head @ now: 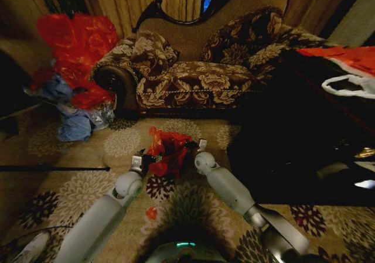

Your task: Place a garbage bag over the trash bin.

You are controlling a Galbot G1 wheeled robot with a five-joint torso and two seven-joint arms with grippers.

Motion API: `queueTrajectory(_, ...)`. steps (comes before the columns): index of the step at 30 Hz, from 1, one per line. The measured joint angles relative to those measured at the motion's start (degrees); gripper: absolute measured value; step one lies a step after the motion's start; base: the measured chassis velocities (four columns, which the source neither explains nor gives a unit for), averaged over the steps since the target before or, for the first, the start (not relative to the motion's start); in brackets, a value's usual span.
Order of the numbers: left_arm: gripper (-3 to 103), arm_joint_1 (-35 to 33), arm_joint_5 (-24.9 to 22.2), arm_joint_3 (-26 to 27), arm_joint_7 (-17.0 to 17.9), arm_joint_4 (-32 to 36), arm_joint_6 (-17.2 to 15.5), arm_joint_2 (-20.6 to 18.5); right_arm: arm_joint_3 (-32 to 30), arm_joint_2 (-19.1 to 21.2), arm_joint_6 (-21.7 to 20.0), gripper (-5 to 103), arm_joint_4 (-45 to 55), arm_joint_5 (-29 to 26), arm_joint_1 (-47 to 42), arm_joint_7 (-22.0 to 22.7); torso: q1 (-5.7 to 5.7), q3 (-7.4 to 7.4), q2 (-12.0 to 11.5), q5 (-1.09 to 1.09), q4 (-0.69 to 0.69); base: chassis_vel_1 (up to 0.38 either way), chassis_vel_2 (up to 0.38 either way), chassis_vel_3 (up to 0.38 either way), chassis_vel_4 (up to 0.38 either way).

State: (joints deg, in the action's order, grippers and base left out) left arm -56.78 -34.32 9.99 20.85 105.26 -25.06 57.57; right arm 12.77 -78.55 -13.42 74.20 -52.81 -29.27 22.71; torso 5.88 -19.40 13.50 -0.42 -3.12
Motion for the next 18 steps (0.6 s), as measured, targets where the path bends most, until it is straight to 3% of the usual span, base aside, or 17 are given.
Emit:
queueTrajectory(7,69,1.40,-0.36,-0.26,-0.74,-2.75,1.03,0.66,0.36,0.74,0.02,0,1.22,-0.94,-0.09,0.45,0.00,0.00,0.00,0.00,0.01,0.000,0.000,0.000,0.000)
queueTrajectory(13,42,2.55,-1.04,0.03,-0.88,-3.90,1.44,0.73,0.46,1.49,0.09,0,1.72,-1.31,0.27,0.80,0.00,0.00,0.00,0.00,0.01,0.000,0.000,0.000,0.000)
queueTrajectory(15,42,2.78,-1.20,0.13,-0.88,-4.18,1.57,0.77,0.46,1.74,0.10,0,1.93,-1.37,0.27,0.87,0.00,0.00,0.00,0.00,0.01,0.000,0.000,0.000,0.000)
queueTrajectory(18,26,3.71,-2.02,0.53,-0.84,-4.61,1.89,0.77,0.53,2.83,0.12,0,2.84,-1.39,0.12,1.03,0.00,0.00,0.00,0.00,0.01,0.000,0.000,0.000,0.000)
